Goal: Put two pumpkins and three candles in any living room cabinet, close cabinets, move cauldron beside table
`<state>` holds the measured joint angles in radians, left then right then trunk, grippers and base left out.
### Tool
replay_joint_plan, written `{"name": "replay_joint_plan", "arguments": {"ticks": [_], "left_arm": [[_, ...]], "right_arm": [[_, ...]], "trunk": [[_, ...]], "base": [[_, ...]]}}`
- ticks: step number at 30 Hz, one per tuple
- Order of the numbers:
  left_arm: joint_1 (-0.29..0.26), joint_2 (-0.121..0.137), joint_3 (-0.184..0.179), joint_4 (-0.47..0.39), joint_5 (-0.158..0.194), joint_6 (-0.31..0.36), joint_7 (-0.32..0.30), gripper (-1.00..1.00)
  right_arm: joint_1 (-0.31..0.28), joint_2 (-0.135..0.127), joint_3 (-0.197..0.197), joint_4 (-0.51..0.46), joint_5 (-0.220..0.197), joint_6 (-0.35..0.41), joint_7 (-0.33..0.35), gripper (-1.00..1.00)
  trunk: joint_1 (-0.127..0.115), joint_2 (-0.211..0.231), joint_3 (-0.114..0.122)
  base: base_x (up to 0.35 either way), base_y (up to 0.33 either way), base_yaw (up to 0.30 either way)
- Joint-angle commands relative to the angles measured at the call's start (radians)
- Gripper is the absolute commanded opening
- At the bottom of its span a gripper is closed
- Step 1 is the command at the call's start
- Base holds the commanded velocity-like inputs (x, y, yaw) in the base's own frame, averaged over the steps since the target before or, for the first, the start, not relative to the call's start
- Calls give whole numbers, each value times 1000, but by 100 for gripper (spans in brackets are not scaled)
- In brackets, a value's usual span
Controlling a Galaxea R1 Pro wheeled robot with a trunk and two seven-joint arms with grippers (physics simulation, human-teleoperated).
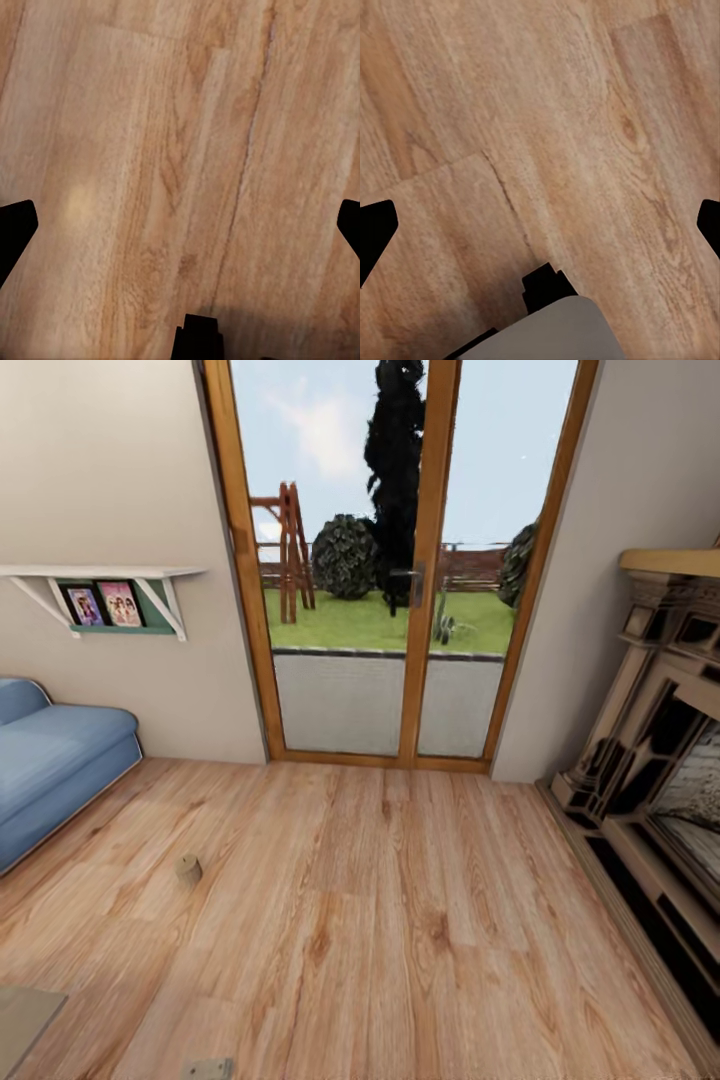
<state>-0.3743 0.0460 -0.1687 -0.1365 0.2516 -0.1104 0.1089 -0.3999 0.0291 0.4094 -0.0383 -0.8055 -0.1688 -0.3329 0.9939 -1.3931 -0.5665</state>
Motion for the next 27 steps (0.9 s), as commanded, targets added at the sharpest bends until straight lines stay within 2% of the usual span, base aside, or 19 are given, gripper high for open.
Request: {"name": "replay_joint_plan", "arguments": {"ticks": [1,15,27], "left_arm": [[0,0,0,0,0,0,0,100],[0,-1,0,0,0,1,0,100],[0,-1,0,2,0,1,0,100]], "right_arm": [[0,0,0,0,0,0,0,100],[0,0,0,-1,1,-3,0,100],[0,9,0,-2,3,-6,-1,100]], "trunk": [[0,0,-2],[0,0,-22],[0,0,-24]], "base": [[0,0,0],[18,0,0],[292,-4,0]]}}
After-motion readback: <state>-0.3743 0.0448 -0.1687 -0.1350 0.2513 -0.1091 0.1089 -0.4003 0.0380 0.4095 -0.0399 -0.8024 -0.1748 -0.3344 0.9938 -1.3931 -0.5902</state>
